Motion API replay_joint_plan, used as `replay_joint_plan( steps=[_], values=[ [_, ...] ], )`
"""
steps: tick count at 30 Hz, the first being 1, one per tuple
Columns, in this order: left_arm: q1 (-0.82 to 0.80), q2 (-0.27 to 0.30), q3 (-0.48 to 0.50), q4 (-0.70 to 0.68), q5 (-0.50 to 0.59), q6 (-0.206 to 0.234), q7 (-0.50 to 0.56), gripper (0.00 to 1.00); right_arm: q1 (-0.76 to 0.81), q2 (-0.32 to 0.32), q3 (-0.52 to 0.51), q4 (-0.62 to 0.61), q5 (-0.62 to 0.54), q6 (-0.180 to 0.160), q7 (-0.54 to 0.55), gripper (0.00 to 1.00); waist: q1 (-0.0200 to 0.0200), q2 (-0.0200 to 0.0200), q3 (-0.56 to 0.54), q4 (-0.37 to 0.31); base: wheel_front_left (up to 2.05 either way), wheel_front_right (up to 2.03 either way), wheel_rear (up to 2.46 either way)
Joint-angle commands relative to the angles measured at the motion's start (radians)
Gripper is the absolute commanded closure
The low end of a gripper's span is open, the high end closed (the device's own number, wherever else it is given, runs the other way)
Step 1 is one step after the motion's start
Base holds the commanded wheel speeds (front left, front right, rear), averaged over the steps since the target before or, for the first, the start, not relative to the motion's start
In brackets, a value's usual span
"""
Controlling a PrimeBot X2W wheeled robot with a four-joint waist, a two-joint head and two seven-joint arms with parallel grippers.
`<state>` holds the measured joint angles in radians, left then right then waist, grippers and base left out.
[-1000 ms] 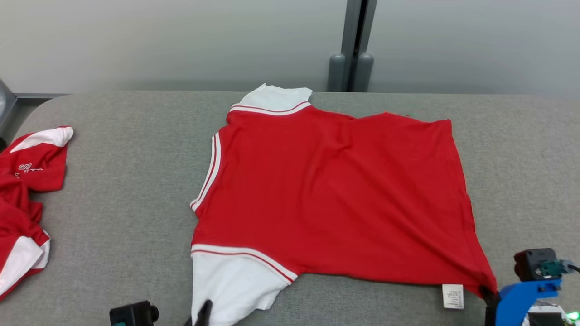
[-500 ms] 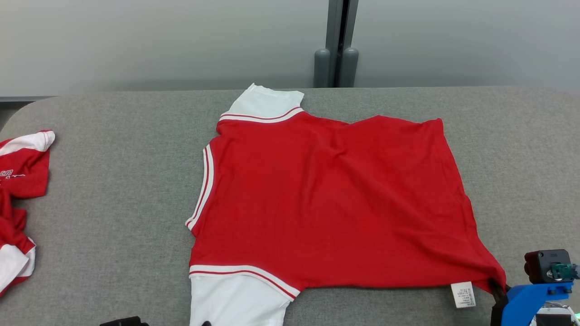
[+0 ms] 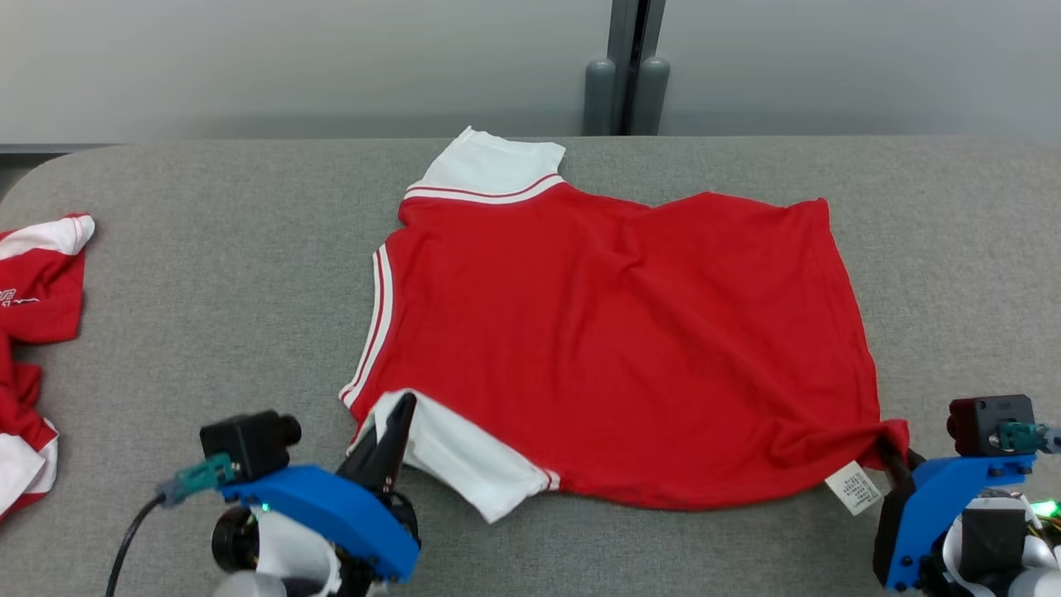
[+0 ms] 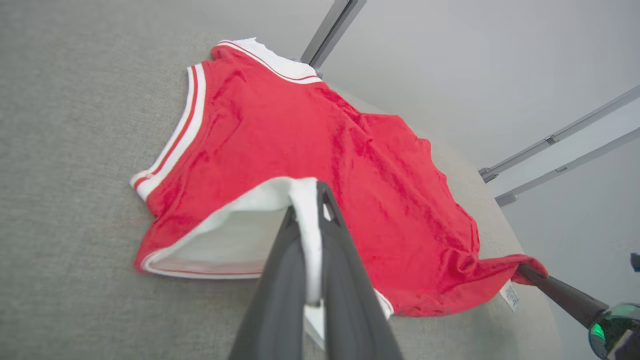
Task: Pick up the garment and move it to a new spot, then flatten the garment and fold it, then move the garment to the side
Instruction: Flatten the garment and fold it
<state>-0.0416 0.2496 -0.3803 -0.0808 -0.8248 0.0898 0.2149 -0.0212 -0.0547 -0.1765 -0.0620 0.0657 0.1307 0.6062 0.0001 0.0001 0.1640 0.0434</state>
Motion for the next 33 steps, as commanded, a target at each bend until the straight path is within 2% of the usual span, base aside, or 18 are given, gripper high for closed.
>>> replay_joint_plan(
  steps=[1, 8, 16, 21, 28, 29, 30, 31, 33],
  values=[
    [-0.027, 0.0, 0.002, 0.009, 0.002, -0.006, -0.003, 1.0, -0.013, 0.0, 0.0, 0.007, 0.01, 0.0, 0.002, 1.0, -0.0001, -0.0001, 0.004, 0.0, 0.0, 0.0, 0.0],
    [-0.226, -0.024, 0.038, 0.152, -0.045, -0.047, 0.027, 1.0, -0.118, -0.018, 0.035, 0.084, 0.036, 0.0, -0.017, 1.0, -0.0001, -0.0001, 0.046, -0.032, 0.0, 0.0, 0.0],
    [-0.406, 0.005, 0.064, 0.304, -0.033, -0.066, 0.047, 1.0, -0.223, -0.024, 0.05, 0.158, 0.063, 0.0, -0.066, 1.0, -0.0001, -0.0001, 0.097, -0.058, 0.0, 0.0, 0.0],
    [-0.472, 0.016, 0.065, 0.371, -0.026, -0.076, 0.053, 1.0, -0.266, -0.021, 0.058, 0.192, 0.064, 0.0, -0.093, 1.0, -0.0001, -0.0001, 0.114, -0.071, 0.0, 0.0, 0.0],
    [-0.497, 0.003, 0.042, 0.421, -0.017, -0.097, 0.043, 1.0, -0.296, -0.016, 0.064, 0.238, 0.06, 0.0, -0.118, 1.0, -0.0001, -0.0001, 0.128, -0.069, 0.0, 0.0, 0.0],
    [-0.497, 0.003, 0.036, 0.427, -0.011, -0.1, 0.04, 0.9, -0.301, -0.015, 0.061, 0.241, 0.058, 0.0, -0.125, 1.0, -0.0001, -0.0001, 0.129, -0.067, 0.0, 0.0, 0.0],
    [-0.497, 0.002, 0.03, 0.431, -0.004, -0.099, 0.034, 0.66, -0.304, -0.014, 0.06, 0.244, 0.055, 0.0, -0.131, 0.78, -0.0001, -0.0001, 0.13, -0.065, 0.0, 0.0, 0.0],
    [-0.497, 0.0, 0.027, 0.436, 0.005, -0.099, 0.023, 0.0, -0.306, -0.013, 0.059, 0.247, 0.055, 0.0, -0.137, 0.0, -0.0001, -0.0001, 0.13, -0.062, 0.0, 0.0, 0.0],
    [-0.488, 0.0, 0.018, 0.439, 0.028, -0.104, -0.01, 0.0, -0.304, -0.012, 0.056, 0.25, 0.053, 0.0, -0.147, 0.0, -0.0001, -0.0001, 0.127, -0.056, 0.0, 0.0, 0.0]
  ],
)
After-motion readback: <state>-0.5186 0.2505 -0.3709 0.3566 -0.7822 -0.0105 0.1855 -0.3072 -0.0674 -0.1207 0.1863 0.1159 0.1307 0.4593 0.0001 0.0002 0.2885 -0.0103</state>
